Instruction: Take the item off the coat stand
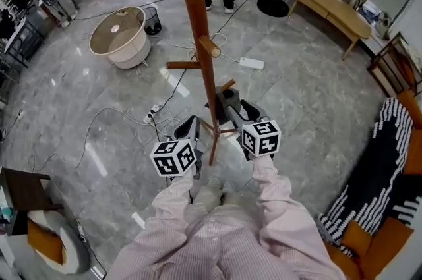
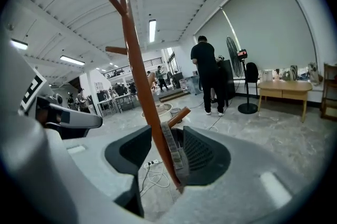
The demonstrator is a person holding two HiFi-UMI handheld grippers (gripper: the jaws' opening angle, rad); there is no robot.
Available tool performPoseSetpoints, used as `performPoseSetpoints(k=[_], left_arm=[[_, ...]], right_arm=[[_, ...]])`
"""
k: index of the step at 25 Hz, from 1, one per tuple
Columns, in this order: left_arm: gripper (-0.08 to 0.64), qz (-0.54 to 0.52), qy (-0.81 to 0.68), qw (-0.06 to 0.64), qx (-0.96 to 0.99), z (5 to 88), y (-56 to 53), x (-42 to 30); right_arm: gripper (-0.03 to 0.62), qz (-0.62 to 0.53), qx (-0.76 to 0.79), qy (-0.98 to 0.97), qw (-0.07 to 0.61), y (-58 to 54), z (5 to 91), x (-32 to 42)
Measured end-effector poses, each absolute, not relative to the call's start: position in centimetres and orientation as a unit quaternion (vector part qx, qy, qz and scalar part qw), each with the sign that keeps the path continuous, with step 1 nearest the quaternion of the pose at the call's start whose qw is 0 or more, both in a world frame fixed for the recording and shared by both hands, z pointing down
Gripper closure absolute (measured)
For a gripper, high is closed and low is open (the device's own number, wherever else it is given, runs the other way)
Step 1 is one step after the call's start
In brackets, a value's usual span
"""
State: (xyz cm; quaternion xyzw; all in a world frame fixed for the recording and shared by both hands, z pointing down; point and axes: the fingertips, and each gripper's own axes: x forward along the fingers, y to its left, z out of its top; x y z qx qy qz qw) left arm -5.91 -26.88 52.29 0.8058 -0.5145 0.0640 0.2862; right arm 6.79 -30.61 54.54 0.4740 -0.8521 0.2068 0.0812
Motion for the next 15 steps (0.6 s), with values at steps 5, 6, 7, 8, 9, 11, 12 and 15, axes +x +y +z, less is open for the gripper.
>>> performPoseSetpoints(k=[5, 6, 7, 8, 9, 11, 12, 15], left_arm=[[0.558, 0.068, -0.522, 0.3, 0.796, 54.1, -28.9, -6.6], [0.558, 0.068, -0.524, 0.302, 0.794, 54.4, -29.2, -6.6], [0.558, 0.067, -0.525, 0.305, 0.792, 54.7, -29.5, -6.7], [0.558, 0.067, -0.527, 0.308, 0.789, 55.0, -29.7, -6.8], [0.558, 0.067, -0.528, 0.311, 0.787, 55.3, -29.9, -6.9], [0.558, 0.068, -0.53, 0.316, 0.784, 55.8, -30.2, -7.0], [0.558, 0.069, -0.531, 0.317, 0.783, 56.0, -30.3, -7.0], [0.558, 0.071, -0.531, 0.322, 0.781, 56.6, -30.5, -7.0]], right_arm=[[0.422, 0.2, 0.47, -0.852, 0.109, -32.9, 56.7, 5.0], [0.422, 0.202, 0.468, -0.853, 0.113, -33.2, 57.2, 4.7], [0.422, 0.203, 0.466, -0.853, 0.117, -33.5, 57.6, 4.4], [0.422, 0.205, 0.464, -0.853, 0.121, -33.8, 58.0, 4.1], [0.422, 0.206, 0.462, -0.853, 0.126, -34.1, 58.5, 3.8], [0.422, 0.207, 0.46, -0.853, 0.134, -34.6, 59.3, 3.4], [0.422, 0.208, 0.458, -0.853, 0.137, -34.9, 59.6, 3.3], [0.422, 0.205, 0.449, -0.856, 0.151, -35.5, 60.4, 2.9]])
